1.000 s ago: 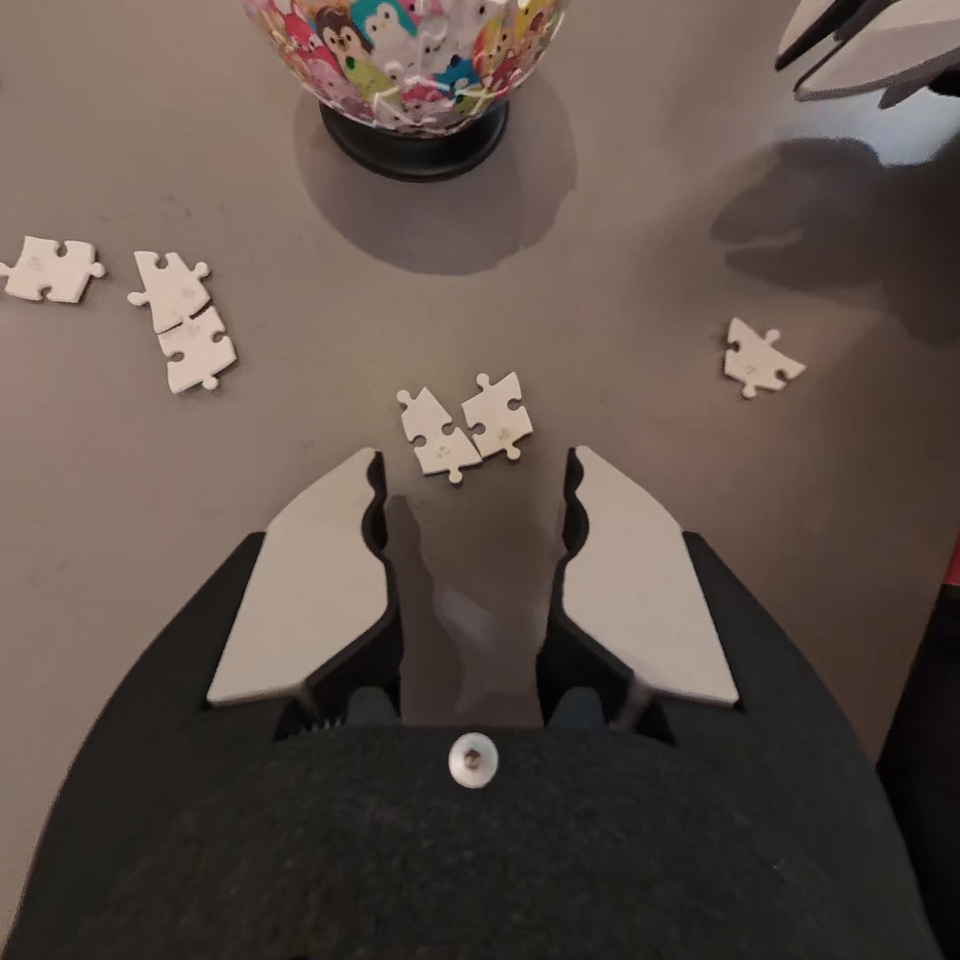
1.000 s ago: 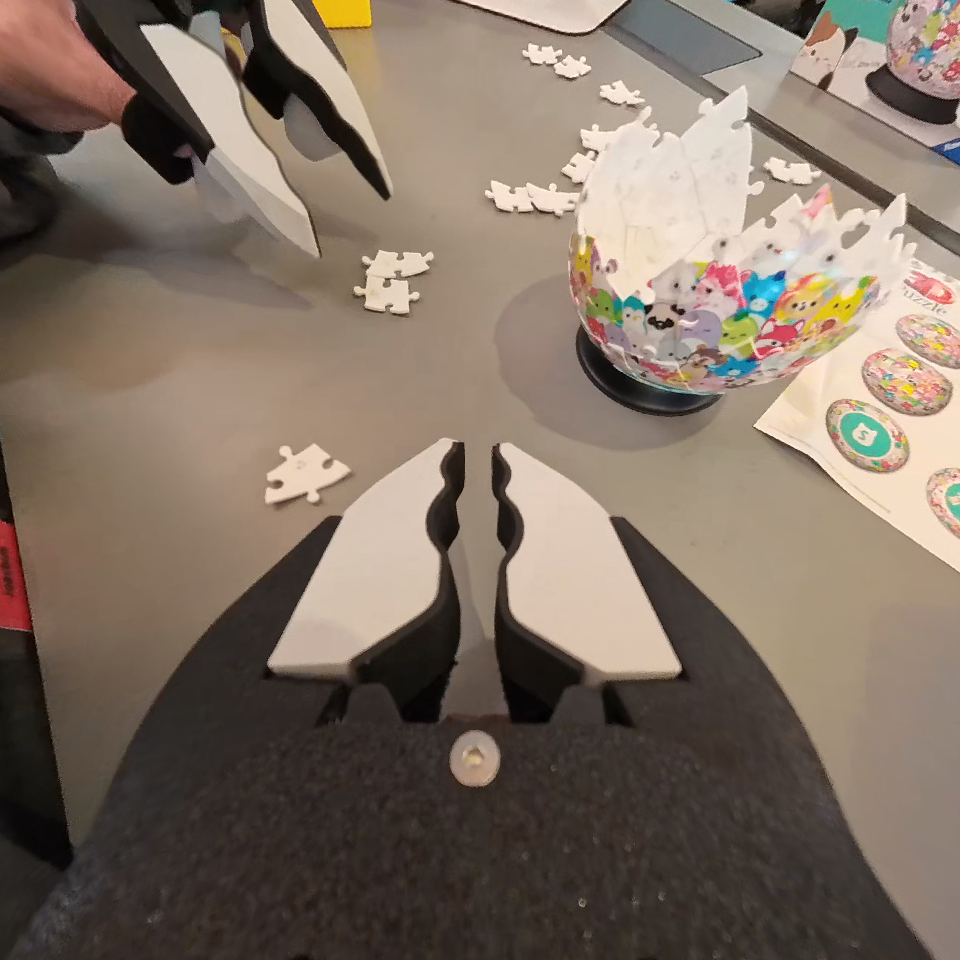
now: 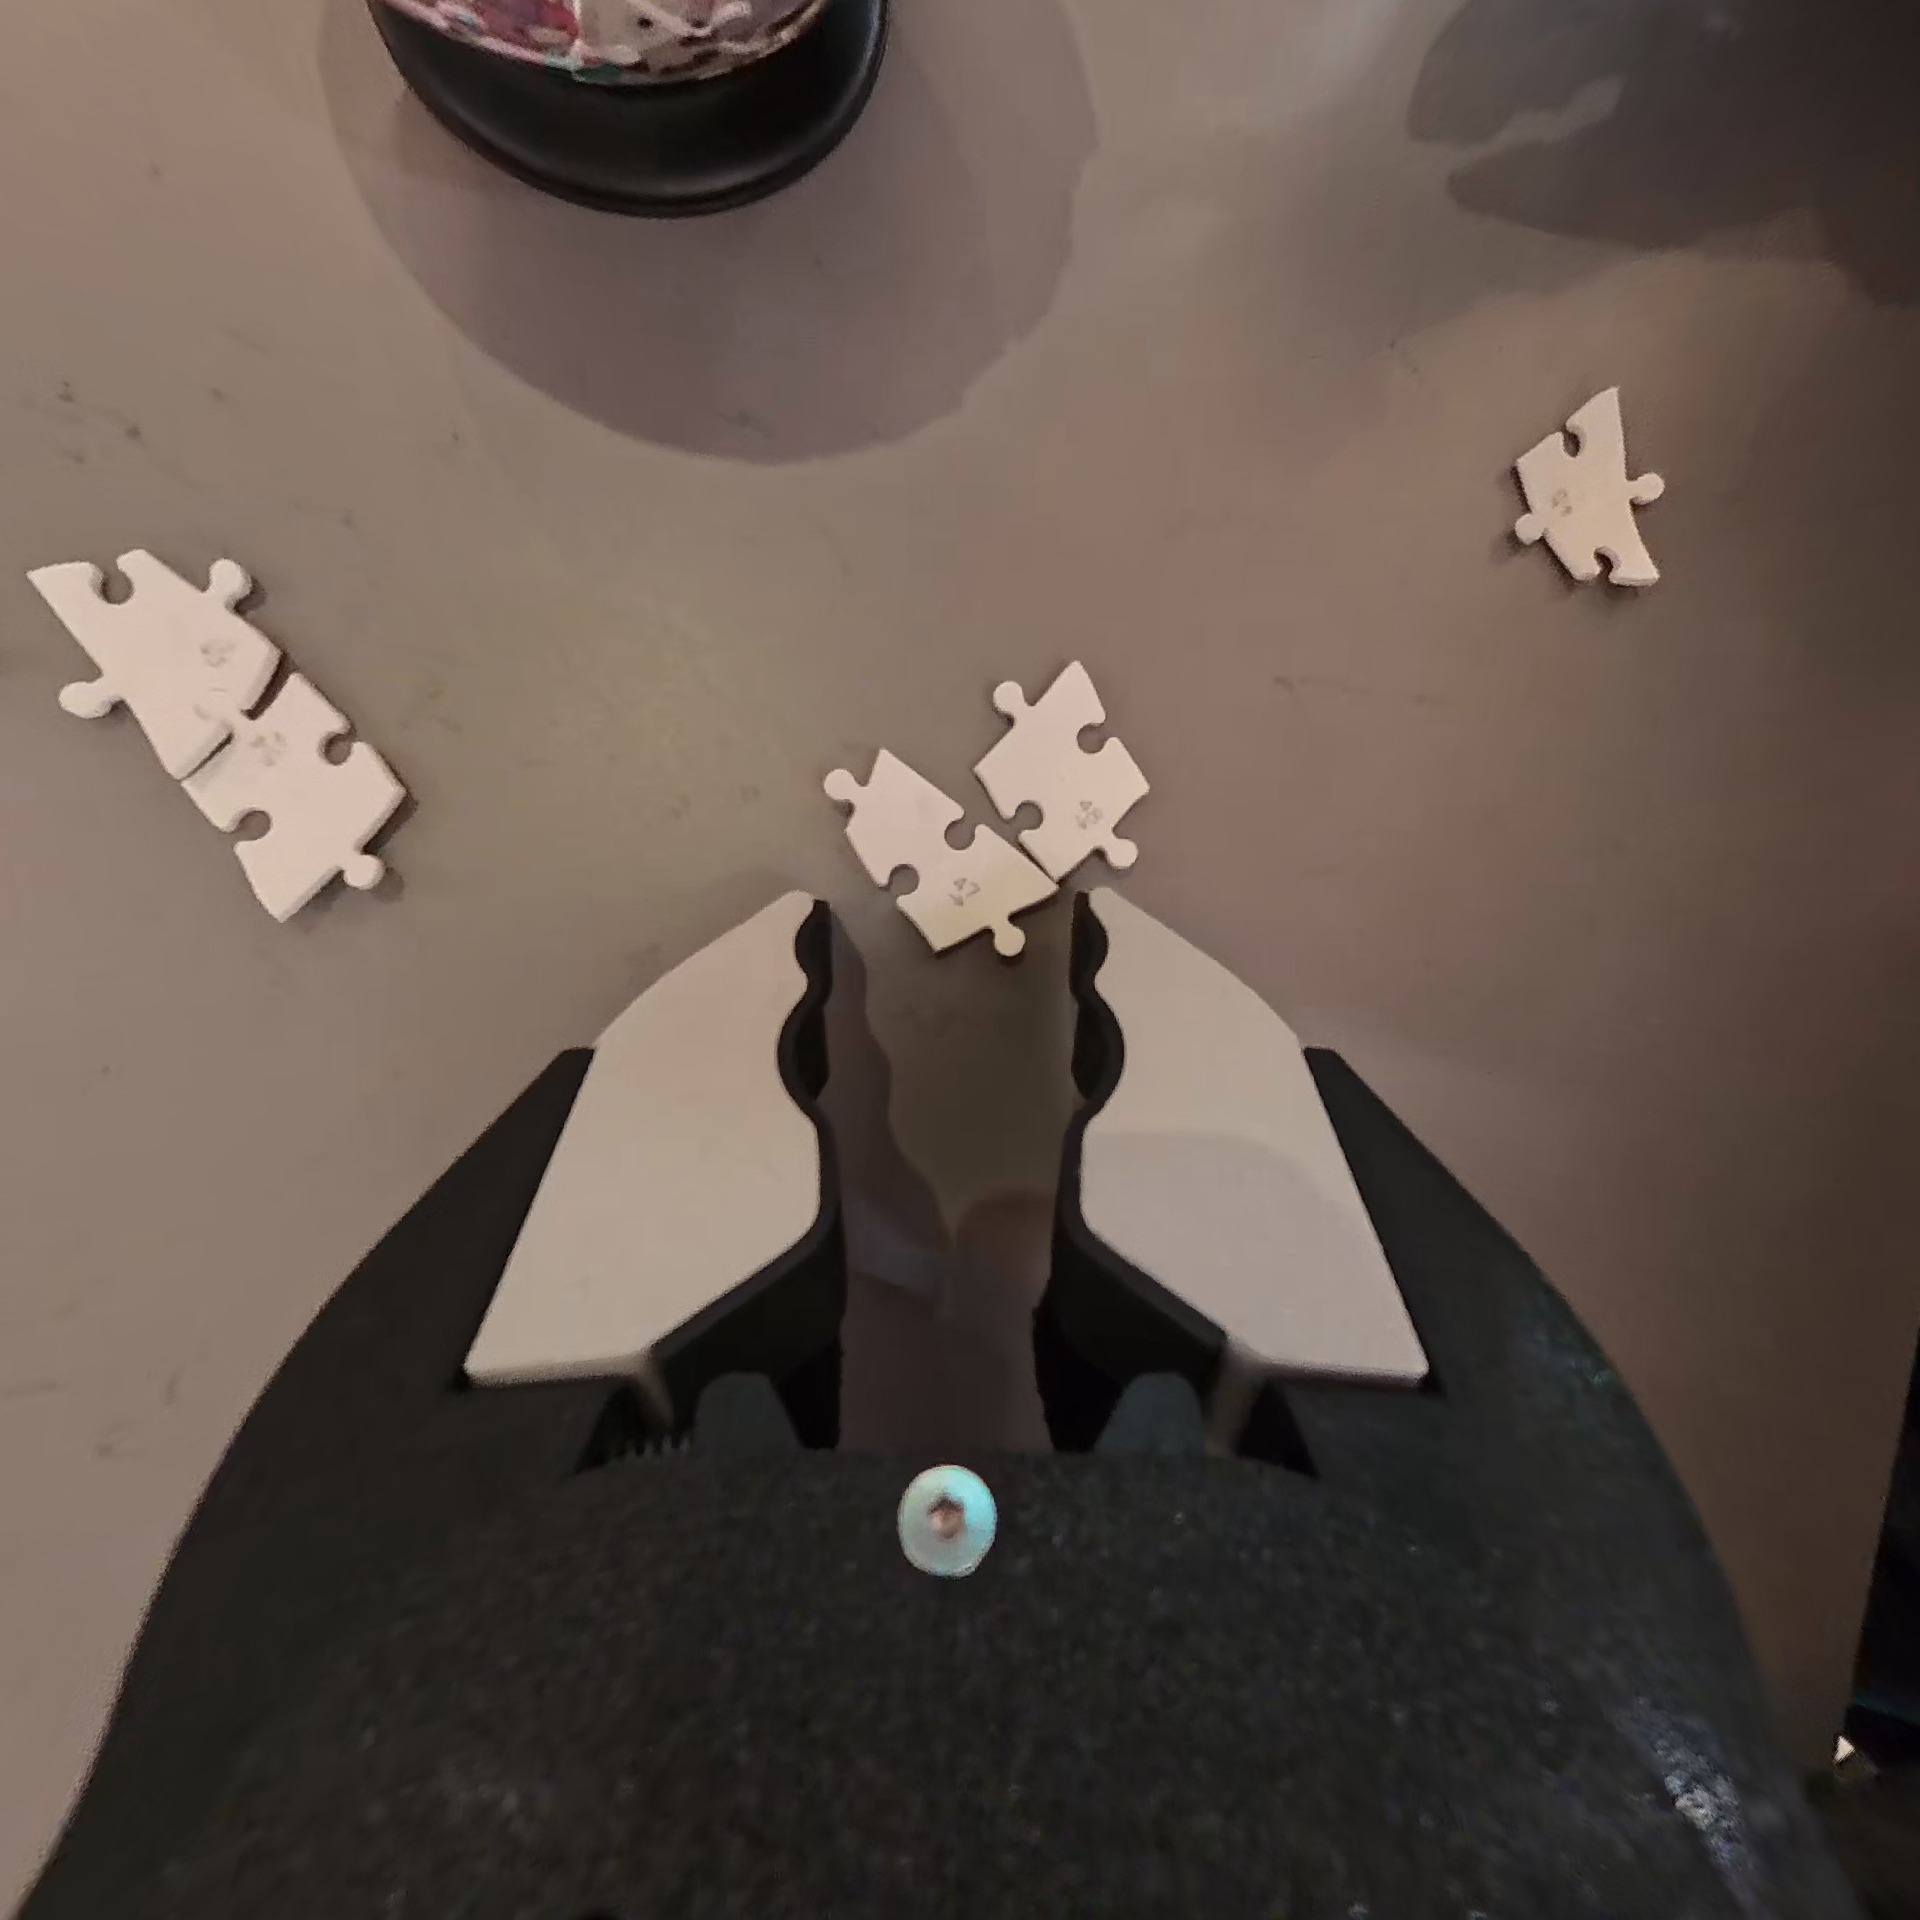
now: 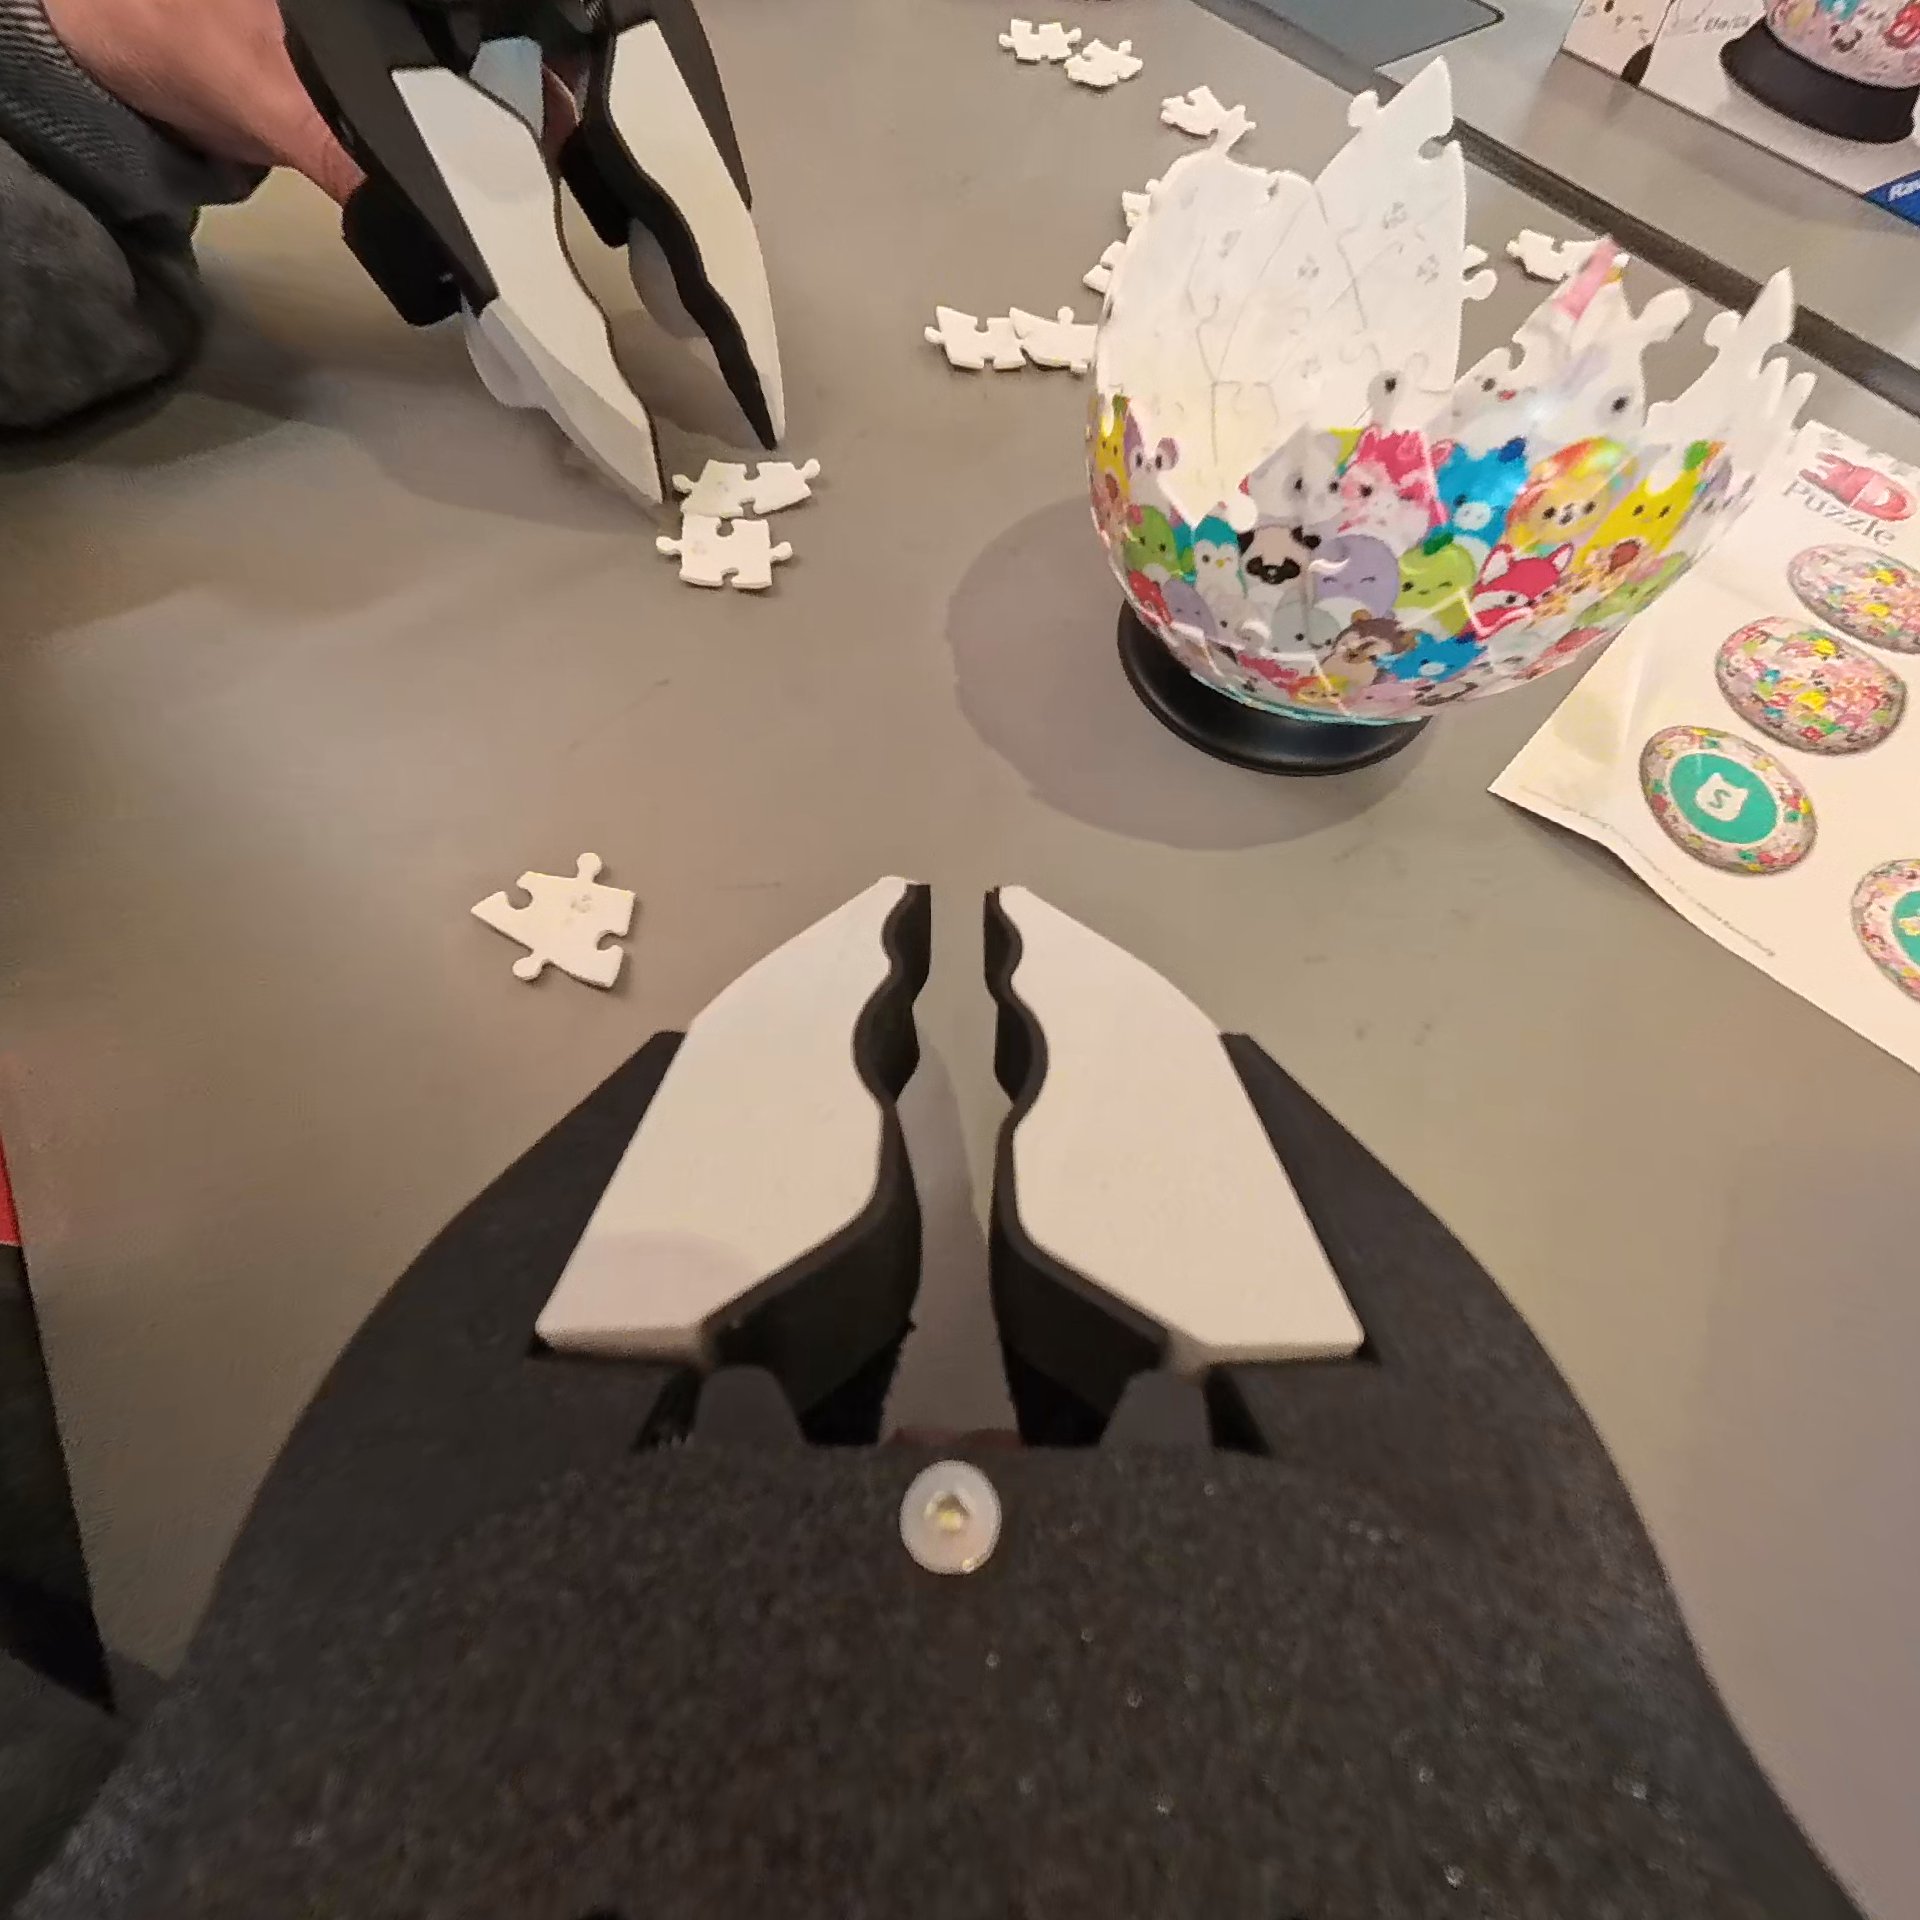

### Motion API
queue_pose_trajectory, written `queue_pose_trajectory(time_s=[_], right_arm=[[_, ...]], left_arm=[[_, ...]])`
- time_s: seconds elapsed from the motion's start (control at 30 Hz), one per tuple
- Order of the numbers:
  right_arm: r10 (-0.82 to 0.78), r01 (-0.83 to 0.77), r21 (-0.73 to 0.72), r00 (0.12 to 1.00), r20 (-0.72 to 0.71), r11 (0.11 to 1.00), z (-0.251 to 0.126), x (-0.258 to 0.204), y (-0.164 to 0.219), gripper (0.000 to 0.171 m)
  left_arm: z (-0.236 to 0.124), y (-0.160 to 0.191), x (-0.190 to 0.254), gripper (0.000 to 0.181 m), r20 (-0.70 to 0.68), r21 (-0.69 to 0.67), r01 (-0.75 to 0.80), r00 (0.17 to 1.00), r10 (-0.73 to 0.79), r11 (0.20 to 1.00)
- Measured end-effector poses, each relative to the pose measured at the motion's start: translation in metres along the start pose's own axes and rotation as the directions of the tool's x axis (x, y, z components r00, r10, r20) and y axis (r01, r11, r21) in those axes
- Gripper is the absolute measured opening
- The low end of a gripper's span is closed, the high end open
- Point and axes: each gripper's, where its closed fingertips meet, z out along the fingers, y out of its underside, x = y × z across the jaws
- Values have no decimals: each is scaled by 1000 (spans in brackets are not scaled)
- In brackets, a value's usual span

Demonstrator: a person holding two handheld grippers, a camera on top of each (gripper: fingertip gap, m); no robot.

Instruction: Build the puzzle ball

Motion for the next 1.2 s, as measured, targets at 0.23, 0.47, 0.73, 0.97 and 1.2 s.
queue_pose_trajectory(time_s=[0.23,0.47,0.73,0.97,1.2], right_arm=[[-13,13,-19,1000,3,1000,3,-2,3,10],[-22,22,-24,1000,1,999,2,-2,4,9],[-21,21,-26,1000,-1,999,2,-1,4,9],[-30,30,-27,1000,-3,999,2,-1,5,10],[-33,32,-28,999,-4,999,2,-1,5,10]], left_arm=[[0,1,0,43,25,-3,-5,1000,5,1000],[0,-3,-5,42,33,9,20,999,-20,1000],[-8,-12,-18,43,71,53,74,994,-78,996],[-11,-20,-17,43,95,101,94,990,-104,990],[-9,-21,-15,43,99,106,106,988,-116,989]])
